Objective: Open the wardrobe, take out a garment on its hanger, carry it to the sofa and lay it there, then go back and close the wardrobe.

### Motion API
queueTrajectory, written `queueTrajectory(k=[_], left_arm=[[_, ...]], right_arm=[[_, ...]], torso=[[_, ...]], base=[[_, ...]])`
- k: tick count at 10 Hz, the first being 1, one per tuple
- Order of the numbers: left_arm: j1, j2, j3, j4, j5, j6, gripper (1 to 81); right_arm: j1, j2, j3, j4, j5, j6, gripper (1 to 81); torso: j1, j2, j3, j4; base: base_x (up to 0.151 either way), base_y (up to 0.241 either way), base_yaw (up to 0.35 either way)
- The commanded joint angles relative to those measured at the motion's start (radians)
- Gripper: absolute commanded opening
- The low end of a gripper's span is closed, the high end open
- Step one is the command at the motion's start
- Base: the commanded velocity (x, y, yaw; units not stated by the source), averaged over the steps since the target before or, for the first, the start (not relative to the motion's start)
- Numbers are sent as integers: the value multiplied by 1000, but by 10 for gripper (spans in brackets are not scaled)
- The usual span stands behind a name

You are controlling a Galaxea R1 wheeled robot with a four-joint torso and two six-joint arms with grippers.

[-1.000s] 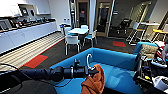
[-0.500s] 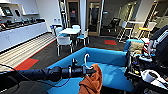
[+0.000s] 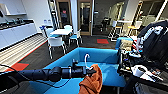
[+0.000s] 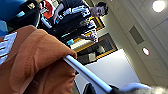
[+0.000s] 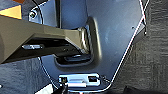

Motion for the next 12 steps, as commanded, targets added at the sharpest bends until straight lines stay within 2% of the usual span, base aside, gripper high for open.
queueTrajectory(k=[1,4,12], left_arm=[[-159,-3,33,21,-96,1,10],[-156,0,33,21,-80,1,10],[-133,-3,33,60,-82,1,10]], right_arm=[[9,-8,6,-10,-56,-4,811],[12,-7,6,-10,-56,-2,811],[13,-5,5,-10,-59,-4,811]], torso=[[0,0,0,0],[0,0,0,0],[0,0,0,0]], base=[[0,0,-234],[0,0,-179],[20,0,0]])
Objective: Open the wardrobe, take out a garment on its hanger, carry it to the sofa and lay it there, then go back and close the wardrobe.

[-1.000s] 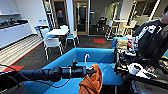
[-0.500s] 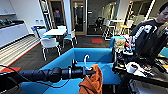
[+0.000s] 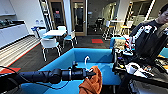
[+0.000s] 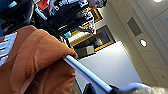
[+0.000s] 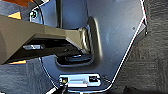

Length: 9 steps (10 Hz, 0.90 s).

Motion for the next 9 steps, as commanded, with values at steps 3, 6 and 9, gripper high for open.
queueTrajectory(k=[3,6,9], left_arm=[[-162,1,33,25,-91,2,10],[-162,3,33,25,-91,2,10],[-162,6,33,25,-91,2,10]], right_arm=[[15,-5,8,-10,-59,-4,811],[15,-3,7,-10,-59,-4,811],[15,-3,6,-10,-59,-4,811]], torso=[[0,0,0,0],[0,0,0,0],[1,0,0,0]], base=[[82,0,0],[94,0,0],[98,0,0]])
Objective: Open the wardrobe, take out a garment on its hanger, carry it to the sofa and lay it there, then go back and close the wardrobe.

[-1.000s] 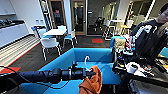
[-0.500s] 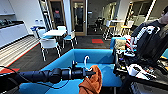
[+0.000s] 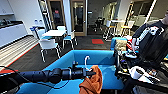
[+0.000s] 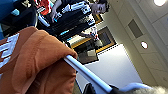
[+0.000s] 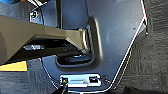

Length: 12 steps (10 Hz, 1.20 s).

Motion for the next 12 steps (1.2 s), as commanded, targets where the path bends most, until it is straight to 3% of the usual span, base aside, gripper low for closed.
queueTrajectory(k=[1,7,12], left_arm=[[-159,3,39,19,-89,2,10],[-167,30,11,17,-104,0,10],[-327,191,-247,2,-91,-52,10]], right_arm=[[8,-4,6,-10,-59,-4,811],[7,-4,6,-10,-57,-4,811],[24,0,9,-3,-59,-4,811]], torso=[[0,0,0,0],[0,1,0,0],[0,1,0,0]], base=[[101,0,0],[17,0,0],[0,0,0]])
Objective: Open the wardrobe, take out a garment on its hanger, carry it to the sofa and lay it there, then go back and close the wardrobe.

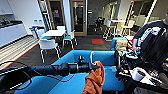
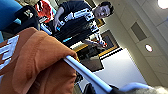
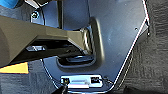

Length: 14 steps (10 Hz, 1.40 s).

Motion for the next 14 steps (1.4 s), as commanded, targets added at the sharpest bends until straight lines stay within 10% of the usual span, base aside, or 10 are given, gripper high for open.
queueTrajectory(k=[1,4,5,8,9,14], left_arm=[[-299,40,-96,4,-90,-63,10],[-348,76,-190,-1,-61,-96,10],[-372,113,-242,-5,-44,-100,10],[-451,222,-349,-35,-18,-111,10],[-475,278,-404,-48,-9,-113,10],[-543,402,-630,-119,-7,-114,10]], right_arm=[[25,3,5,-6,-60,-3,811],[31,4,5,-6,-60,-2,811],[31,3,10,-9,-60,-3,811],[31,0,10,-9,-55,-3,811],[29,0,10,-9,-53,-3,811],[31,3,5,-4,-52,-2,811]], torso=[[0,0,0,0],[0,0,0,0],[0,0,-94,0],[0,0,-141,0],[0,0,-85,0],[1,2,-150,0]], base=[[0,0,0],[0,0,0],[0,0,0],[0,0,0],[0,0,0],[0,0,0]])
